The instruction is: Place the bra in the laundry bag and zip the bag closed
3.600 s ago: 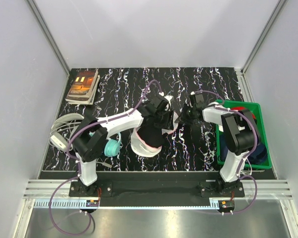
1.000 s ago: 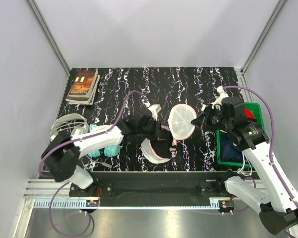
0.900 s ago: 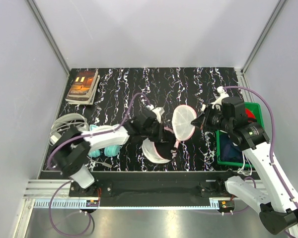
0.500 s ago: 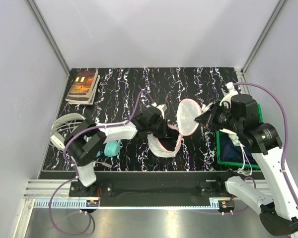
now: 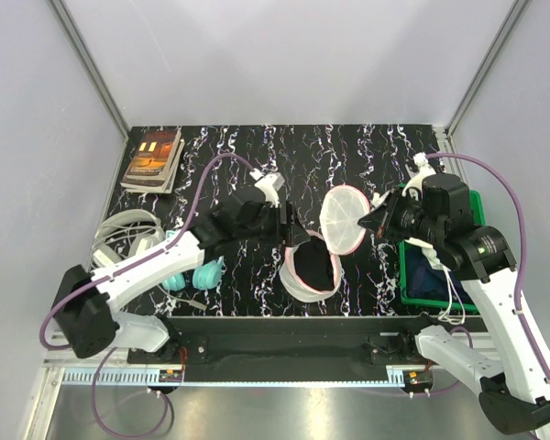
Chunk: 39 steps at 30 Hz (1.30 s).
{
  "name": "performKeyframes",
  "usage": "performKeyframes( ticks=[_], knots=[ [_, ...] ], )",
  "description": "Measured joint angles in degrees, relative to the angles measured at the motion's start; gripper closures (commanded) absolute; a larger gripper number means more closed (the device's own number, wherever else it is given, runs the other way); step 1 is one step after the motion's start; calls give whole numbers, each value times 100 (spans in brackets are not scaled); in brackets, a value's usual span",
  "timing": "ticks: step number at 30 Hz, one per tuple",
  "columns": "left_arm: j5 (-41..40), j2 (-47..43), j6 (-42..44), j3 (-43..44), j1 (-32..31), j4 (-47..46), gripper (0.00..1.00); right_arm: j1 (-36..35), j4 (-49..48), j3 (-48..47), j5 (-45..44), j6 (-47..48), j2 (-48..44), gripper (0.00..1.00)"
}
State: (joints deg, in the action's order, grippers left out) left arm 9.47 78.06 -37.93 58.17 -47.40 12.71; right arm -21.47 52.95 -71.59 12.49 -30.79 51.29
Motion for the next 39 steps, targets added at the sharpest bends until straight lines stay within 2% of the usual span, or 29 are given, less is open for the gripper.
performKeyframes(
  ticks=[1, 2, 5, 8, 14, 18, 21, 22, 25, 30, 39],
  knots=[
    [-50, -136, -2, 0, 0, 109, 21, 0, -11, 0, 0, 0, 0, 100],
    [-94, -254, -22, -4, -4, 225, 16, 0, -31, 0, 0, 0, 0, 100],
    [-208, -319, -186, -28, -48, 485, 16, 0, -74, 0, 2, 0, 0, 100],
    [-404, -234, -428, -162, -157, 743, 22, 0, -81, 2, 4, 2, 0, 100],
    [-636, 184, -844, -284, -345, 1005, 26, 0, -81, 4, 7, 0, 0, 100],
    [-662, 549, -1023, -282, -396, 994, 37, 0, -79, 4, 4, 0, -2, 100],
    [-669, 815, -1130, -282, -407, 990, 60, 0, -79, 4, 4, 0, -13, 100],
    [-669, 870, -1172, -282, -407, 990, 72, 0, -79, 4, 4, 0, -20, 100],
    [-667, 977, -1189, -271, -404, 966, 100, 0, -79, 24, -7, 4, -61, 100],
    [-638, 916, -824, -42, -334, 1080, 100, -2, -76, 105, -341, 72, -131, 100],
    [-492, -227, 44, 595, 334, 1478, 100, -2, 286, -90, -1600, 490, -142, 100]
  ],
)
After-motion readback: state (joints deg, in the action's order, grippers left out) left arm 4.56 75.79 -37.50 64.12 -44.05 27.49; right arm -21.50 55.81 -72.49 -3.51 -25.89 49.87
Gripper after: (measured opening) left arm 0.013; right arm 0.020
